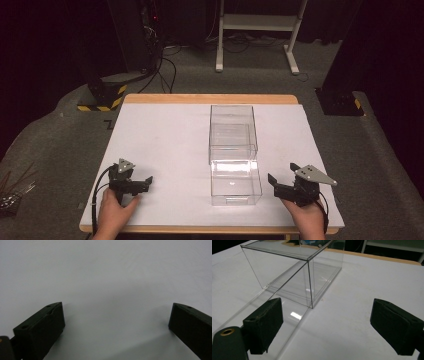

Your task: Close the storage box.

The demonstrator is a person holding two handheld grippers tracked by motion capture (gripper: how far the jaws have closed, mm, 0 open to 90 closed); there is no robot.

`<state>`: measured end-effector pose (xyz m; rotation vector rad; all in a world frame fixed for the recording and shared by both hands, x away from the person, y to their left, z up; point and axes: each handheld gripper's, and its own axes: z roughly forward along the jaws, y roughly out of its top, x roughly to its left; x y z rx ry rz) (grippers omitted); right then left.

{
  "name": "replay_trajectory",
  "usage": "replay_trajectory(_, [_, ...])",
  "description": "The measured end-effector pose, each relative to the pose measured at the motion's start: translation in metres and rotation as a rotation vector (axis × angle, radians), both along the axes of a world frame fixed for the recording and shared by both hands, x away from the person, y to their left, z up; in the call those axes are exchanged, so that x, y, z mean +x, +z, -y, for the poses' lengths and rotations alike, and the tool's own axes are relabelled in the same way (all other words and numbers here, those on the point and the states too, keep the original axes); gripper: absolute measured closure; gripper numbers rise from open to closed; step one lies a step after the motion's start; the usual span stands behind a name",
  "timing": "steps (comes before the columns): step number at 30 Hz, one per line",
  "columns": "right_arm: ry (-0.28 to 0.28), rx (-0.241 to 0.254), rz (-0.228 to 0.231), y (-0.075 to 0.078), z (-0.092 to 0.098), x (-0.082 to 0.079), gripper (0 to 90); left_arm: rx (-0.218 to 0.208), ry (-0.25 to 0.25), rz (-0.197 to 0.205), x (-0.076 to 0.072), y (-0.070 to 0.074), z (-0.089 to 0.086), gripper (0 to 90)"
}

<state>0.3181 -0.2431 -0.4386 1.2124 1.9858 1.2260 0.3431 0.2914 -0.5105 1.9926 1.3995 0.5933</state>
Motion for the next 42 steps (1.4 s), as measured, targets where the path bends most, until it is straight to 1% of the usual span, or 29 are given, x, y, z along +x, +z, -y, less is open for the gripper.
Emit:
replay_trajectory(6, [0.013,0.018,0.008,0.004,-0.001,-0.004,11.2,-0.003,0.001,0.0,0.0,0.0,0.0,0.5])
replay_trajectory(11, [0.038,0.031,0.017,0.008,-0.004,-0.011,11.3,-0.003,0.001,0.0,0.0,0.0,0.0,0.5])
replay_trajectory(19, [0.088,0.03,0.019,0.01,-0.014,-0.015,11.5,0.0,0.0,0.0,0.0,0.0,0.0,0.6])
replay_trajectory(22, [0.1,0.032,0.02,0.009,-0.015,-0.019,11.5,0.0,0.0,0.0,0.0,0.0,0.0,0.5])
replay_trajectory(25, [0.107,0.054,0.022,0.007,-0.017,-0.022,11.5,0.001,0.0,0.0,0.0,0.0,0.0,0.6])
replay_trajectory(30, [0.123,0.059,0.018,0.006,-0.021,-0.026,11.6,0.0,0.0,0.0,0.0,0.0,0.0,0.6])
replay_trajectory(42, [0.167,0.044,0.005,0.002,-0.033,-0.034,11.8,-0.003,0.001,0.0,0.0,0.0,0.0,0.6])
